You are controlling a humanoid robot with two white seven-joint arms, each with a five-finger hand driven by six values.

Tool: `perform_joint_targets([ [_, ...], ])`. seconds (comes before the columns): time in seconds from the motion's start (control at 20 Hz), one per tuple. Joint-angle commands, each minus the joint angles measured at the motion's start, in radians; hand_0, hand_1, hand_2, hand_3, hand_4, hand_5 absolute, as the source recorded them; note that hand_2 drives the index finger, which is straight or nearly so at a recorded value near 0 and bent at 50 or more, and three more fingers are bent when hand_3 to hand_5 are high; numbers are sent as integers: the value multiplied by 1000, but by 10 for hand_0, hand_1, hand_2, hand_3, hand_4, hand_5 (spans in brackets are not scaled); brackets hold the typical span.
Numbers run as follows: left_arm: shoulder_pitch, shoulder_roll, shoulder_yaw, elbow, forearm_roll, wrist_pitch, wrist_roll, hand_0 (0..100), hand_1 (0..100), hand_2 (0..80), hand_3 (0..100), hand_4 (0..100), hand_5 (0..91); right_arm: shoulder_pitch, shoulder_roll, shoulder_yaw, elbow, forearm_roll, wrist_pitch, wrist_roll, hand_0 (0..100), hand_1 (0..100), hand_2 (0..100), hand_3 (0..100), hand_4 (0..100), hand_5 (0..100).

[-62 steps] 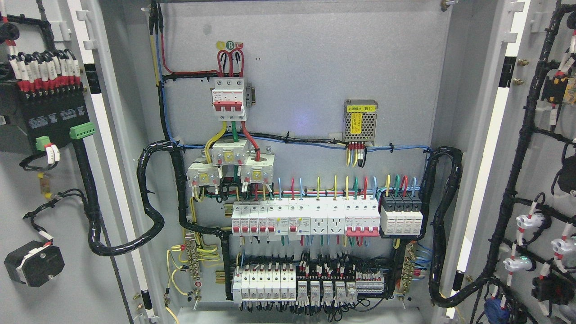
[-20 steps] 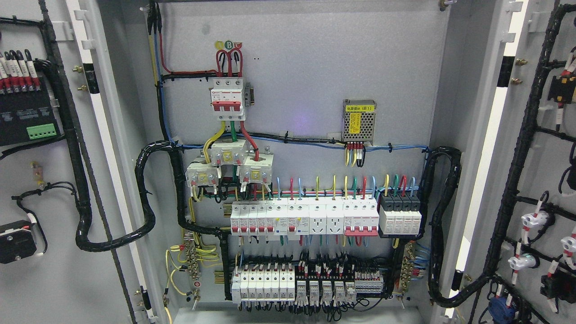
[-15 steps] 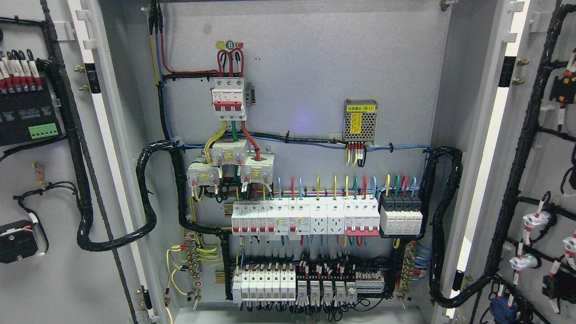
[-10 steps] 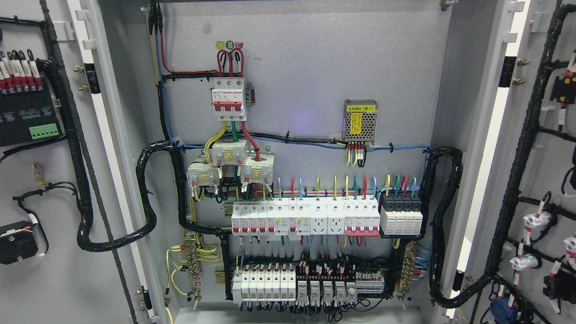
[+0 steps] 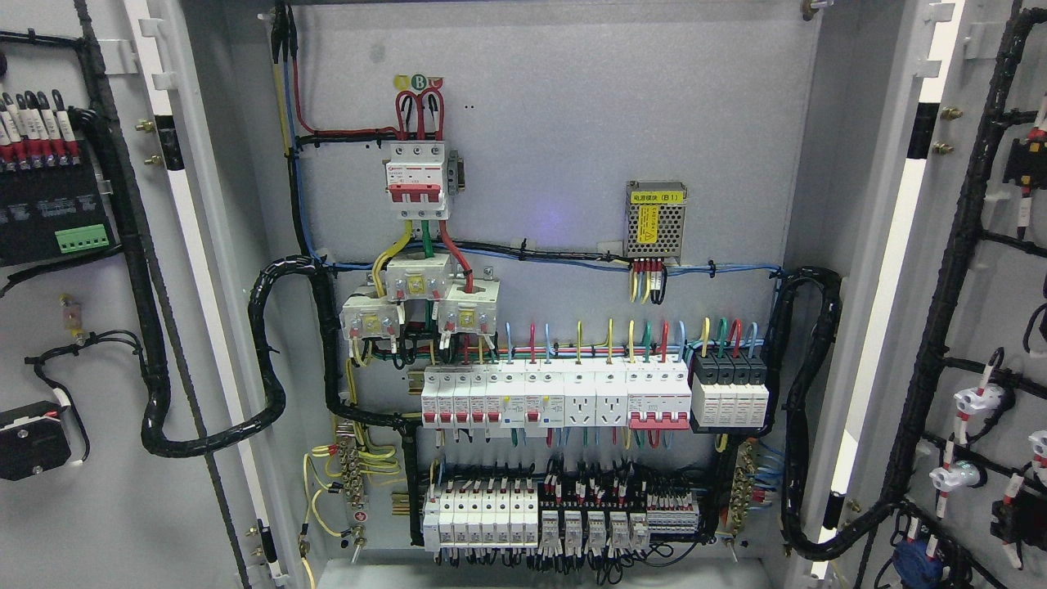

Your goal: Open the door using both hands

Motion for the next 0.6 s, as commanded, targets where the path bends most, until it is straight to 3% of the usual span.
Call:
perform_joint_targets([
  [0.0,111,-31,-160,-171,3,-11,-2,0,0,0,0,0,0,5,4,-14,16,-14,1,-6,379,0,0,0,0,0],
  [0.55,247,-83,-312,-189,-8,-12,1,0,0,0,0,0,0,17,-27,43,-47,-23,-16,8,379,0,0,0,0,0],
])
